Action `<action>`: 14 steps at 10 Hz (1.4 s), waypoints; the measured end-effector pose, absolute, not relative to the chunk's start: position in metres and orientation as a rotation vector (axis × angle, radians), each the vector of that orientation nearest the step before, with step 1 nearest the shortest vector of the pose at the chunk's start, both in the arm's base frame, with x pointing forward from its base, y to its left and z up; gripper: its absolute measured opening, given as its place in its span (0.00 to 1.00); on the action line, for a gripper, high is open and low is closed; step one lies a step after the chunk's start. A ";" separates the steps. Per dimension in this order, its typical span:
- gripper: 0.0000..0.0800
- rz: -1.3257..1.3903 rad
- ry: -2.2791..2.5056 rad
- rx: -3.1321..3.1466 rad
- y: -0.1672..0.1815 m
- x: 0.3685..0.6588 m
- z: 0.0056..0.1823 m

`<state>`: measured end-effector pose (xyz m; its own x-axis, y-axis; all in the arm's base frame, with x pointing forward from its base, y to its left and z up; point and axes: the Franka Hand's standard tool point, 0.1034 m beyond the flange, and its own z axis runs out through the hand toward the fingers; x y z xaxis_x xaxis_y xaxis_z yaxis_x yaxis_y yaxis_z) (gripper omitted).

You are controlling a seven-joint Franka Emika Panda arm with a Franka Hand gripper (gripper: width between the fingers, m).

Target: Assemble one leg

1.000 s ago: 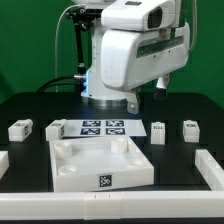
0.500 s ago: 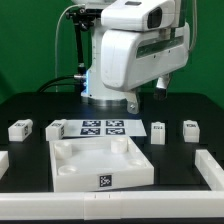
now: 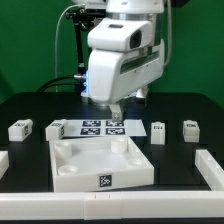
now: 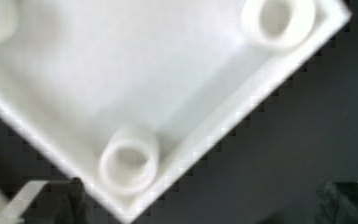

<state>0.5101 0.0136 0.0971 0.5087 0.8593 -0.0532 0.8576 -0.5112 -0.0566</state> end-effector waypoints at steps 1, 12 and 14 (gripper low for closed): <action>0.81 0.121 -1.535 -2.710 0.006 0.507 0.094; 0.81 0.184 -2.186 -2.242 -0.035 0.471 0.082; 0.81 0.184 -2.189 -2.239 -0.034 0.471 0.082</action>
Offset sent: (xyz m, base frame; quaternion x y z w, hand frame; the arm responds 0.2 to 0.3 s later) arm 0.0000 0.0000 0.0000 0.0000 0.0000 0.0000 1.0000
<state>0.4707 -0.0341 0.0816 0.0190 0.9966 -0.0801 0.9960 -0.0259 -0.0857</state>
